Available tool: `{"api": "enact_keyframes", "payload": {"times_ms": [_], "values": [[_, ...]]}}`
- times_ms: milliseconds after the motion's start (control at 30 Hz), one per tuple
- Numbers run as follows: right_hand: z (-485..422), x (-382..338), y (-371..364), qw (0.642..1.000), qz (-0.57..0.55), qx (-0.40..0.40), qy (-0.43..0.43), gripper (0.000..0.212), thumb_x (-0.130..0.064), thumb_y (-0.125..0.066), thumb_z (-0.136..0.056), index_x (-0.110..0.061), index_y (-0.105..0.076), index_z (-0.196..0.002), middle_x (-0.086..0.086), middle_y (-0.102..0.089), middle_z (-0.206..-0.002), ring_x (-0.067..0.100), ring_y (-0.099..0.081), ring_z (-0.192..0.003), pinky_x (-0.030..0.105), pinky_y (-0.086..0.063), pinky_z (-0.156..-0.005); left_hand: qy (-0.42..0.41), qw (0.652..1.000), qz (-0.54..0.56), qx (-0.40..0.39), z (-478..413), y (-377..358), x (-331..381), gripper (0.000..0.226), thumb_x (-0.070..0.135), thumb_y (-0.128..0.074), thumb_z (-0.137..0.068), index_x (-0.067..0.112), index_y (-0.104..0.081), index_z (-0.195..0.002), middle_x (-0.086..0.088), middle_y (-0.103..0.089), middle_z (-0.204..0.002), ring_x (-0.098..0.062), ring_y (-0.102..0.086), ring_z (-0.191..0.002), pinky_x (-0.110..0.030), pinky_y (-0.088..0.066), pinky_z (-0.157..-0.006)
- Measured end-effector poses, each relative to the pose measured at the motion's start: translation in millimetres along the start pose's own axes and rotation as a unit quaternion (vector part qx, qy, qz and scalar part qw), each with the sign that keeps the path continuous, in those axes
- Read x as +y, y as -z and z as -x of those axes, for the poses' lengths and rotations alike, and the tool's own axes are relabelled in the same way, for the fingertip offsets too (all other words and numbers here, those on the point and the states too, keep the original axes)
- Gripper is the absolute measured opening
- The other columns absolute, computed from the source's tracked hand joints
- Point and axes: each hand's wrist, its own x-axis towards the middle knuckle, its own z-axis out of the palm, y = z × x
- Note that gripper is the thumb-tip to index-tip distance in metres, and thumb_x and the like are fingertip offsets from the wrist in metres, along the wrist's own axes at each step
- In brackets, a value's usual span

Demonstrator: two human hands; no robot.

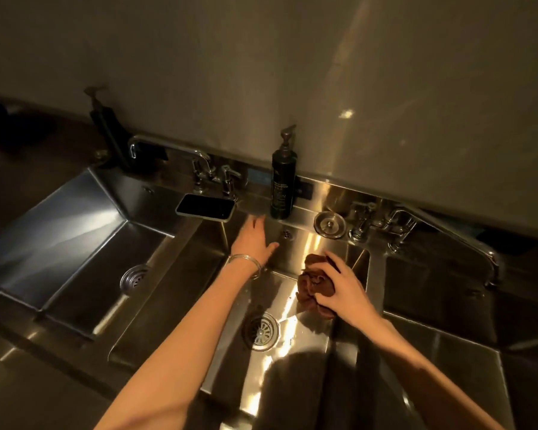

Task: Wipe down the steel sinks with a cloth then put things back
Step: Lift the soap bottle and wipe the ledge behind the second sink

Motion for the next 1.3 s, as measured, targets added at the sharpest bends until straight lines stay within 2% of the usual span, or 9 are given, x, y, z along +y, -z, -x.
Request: {"api": "enact_keyframes", "payload": {"times_ms": [133,367,500,633,767,933,1133,1233,1300], "values": [[-18.1,-6.6,-10.6,1.000,0.011,0.003,-0.019,0.055,-0.020,-0.069,-0.077,-0.026,-0.049,-0.129,0.003,-0.029,-0.151,0.028,-0.032,-0.135,0.039,-0.025,-0.113,-0.004,0.999,0.028,-0.040,-44.2,-1.2,-14.8,0.083,0.033,-0.065,-0.086,0.005,-0.017,-0.147,-0.016,-0.025,-0.152,-0.028,-0.025,-0.140,-0.034,-0.022,-0.116],[-47.1,-13.9,-15.9,0.992,0.123,-0.014,-0.031,0.058,-0.025,-0.068,-0.079,-0.025,-0.046,-0.133,0.001,-0.024,-0.154,0.024,-0.021,-0.142,0.036,-0.019,-0.117,-0.039,0.988,0.151,0.002,-124.1,5.8,-9.5,0.092,0.023,-0.076,-0.075,0.007,-0.020,-0.146,-0.018,-0.032,-0.146,-0.032,-0.031,-0.136,-0.038,-0.025,-0.112],[-49.0,-23.1,-16.2,0.990,0.132,0.004,-0.059,0.057,-0.022,-0.066,-0.080,-0.024,-0.045,-0.133,0.000,-0.023,-0.155,0.025,-0.015,-0.144,0.041,-0.022,-0.115,-0.041,0.978,0.204,0.025,-151.8,0.1,6.1,0.082,0.027,-0.080,-0.069,0.005,-0.036,-0.135,-0.018,-0.046,-0.132,-0.034,-0.043,-0.124,-0.043,-0.036,-0.104],[-48.7,-30.3,-13.1,0.987,0.141,0.007,-0.075,0.057,-0.024,-0.066,-0.082,-0.026,-0.044,-0.134,-0.001,-0.023,-0.155,0.025,-0.013,-0.144,0.039,-0.019,-0.116,-0.005,0.967,0.254,0.028,-163.3,-1.8,18.0,0.071,0.025,-0.079,-0.071,0.002,-0.041,-0.126,-0.018,-0.051,-0.128,-0.035,-0.049,-0.120,-0.046,-0.042,-0.099],[-54.5,-35.0,-12.6,0.986,0.144,0.019,-0.077,0.058,-0.022,-0.066,-0.082,-0.024,-0.043,-0.135,0.001,-0.024,-0.155,0.025,-0.013,-0.145,0.039,-0.015,-0.117,-0.014,0.950,0.309,0.035,-143.6,14.0,1.0,0.069,0.025,-0.081,-0.070,0.007,-0.044,-0.126,-0.012,-0.056,-0.126,-0.030,-0.053,-0.118,-0.045,-0.044,-0.099],[-83.1,-41.8,-21.6,0.987,0.144,0.016,-0.069,0.063,-0.020,-0.067,-0.082,-0.023,-0.040,-0.138,0.001,-0.022,-0.156,0.027,-0.010,-0.145,0.046,-0.019,-0.116,0.012,0.934,0.348,0.077,-71.1,38.8,-58.7,0.065,0.018,-0.085,-0.063,0.007,-0.052,-0.119,-0.012,-0.065,-0.114,-0.029,-0.060,-0.106,-0.027,-0.041,-0.086],[-161.3,-49.8,-43.1,0.969,0.246,0.013,-0.022,0.070,-0.020,-0.072,-0.078,-0.019,-0.038,-0.139,0.007,-0.026,-0.154,0.032,-0.013,-0.144,0.044,-0.019,-0.115,0.119,0.943,0.303,-0.073,7.6,35.4,-128.2,0.078,0.019,-0.084,-0.065,0.009,-0.047,-0.133,-0.015,-0.063,-0.119,-0.035,-0.058,-0.111,-0.046,-0.044,-0.098],[-202.3,-59.4,-57.2,0.969,0.244,0.029,-0.009,0.069,-0.023,-0.073,-0.077,-0.017,-0.039,-0.138,0.008,-0.028,-0.152,0.032,-0.016,-0.143,0.048,-0.027,-0.112,0.134,0.942,0.291,-0.099,29.3,31.1,-144.2,0.087,0.019,-0.084,-0.066,0.012,-0.039,-0.140,-0.013,-0.061,-0.124,-0.034,-0.056,-0.115,-0.040,-0.041,-0.101],[-227.9,-68.8,-67.4,0.971,0.237,0.024,0.002,0.069,-0.023,-0.072,-0.078,-0.015,-0.040,-0.137,0.008,-0.028,-0.152,0.032,-0.016,-0.143,0.047,-0.025,-0.111,0.110,0.948,0.286,-0.089,36.8,30.3,-146.6,0.081,0.016,-0.084,-0.066,0.017,-0.044,-0.137,-0.006,-0.062,-0.124,-0.029,-0.056,-0.117,-0.027,-0.036,-0.098]]}}
